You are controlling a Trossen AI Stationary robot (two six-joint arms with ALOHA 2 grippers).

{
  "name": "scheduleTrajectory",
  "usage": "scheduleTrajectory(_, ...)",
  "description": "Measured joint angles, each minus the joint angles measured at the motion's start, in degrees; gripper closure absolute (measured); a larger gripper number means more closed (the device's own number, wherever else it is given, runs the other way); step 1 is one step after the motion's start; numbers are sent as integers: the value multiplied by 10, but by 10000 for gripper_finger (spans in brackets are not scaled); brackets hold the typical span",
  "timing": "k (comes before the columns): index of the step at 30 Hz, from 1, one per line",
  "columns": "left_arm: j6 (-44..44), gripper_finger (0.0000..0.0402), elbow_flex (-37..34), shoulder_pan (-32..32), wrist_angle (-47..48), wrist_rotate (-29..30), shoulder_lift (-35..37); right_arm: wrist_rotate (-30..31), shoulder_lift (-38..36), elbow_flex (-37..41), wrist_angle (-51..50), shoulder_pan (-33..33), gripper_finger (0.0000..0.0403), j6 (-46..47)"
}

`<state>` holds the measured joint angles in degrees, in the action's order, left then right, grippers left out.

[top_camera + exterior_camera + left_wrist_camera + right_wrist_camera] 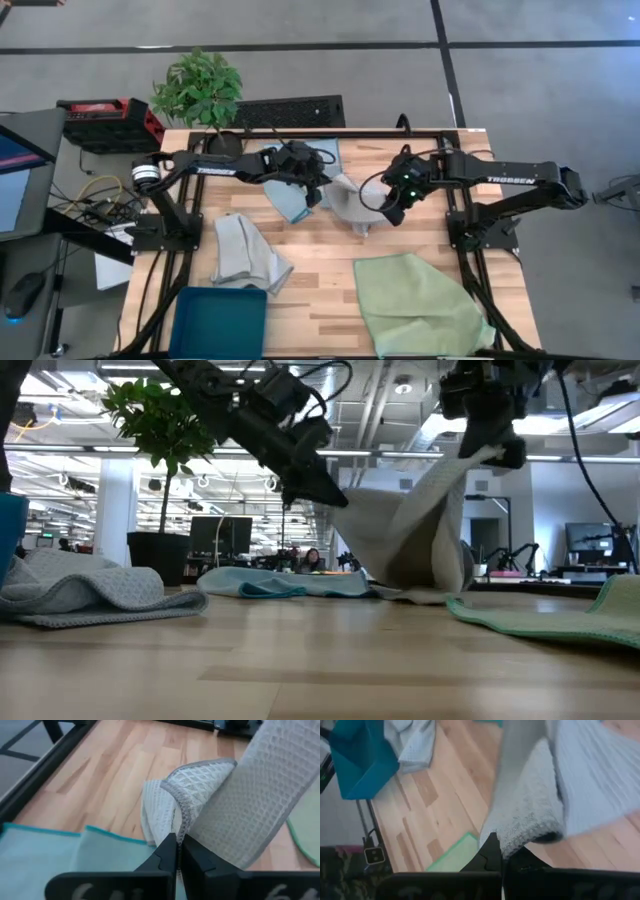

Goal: Fold microfiber towels
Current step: Fold the gray microfiber towel

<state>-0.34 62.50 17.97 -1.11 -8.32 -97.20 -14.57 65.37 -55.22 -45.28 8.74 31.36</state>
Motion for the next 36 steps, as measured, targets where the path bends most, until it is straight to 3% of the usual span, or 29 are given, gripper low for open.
scheduleTrajectory(3,-12,401,0,3,41,4,40,35,-23,0,-13,-4,395,30)
scheduleTrajectory(11,-96,401,0,4,122,81,154,140,-79,0,-46,-13,395,122)
scheduleTrajectory(17,-142,401,0,7,145,119,222,203,-98,0,-44,-12,395,128)
scheduleTrajectory(26,-218,401,0,17,142,144,272,247,-103,-57,-53,-12,395,102)
scheduleTrajectory(36,-257,401,0,33,73,165,279,352,-102,-122,-68,1,395,81)
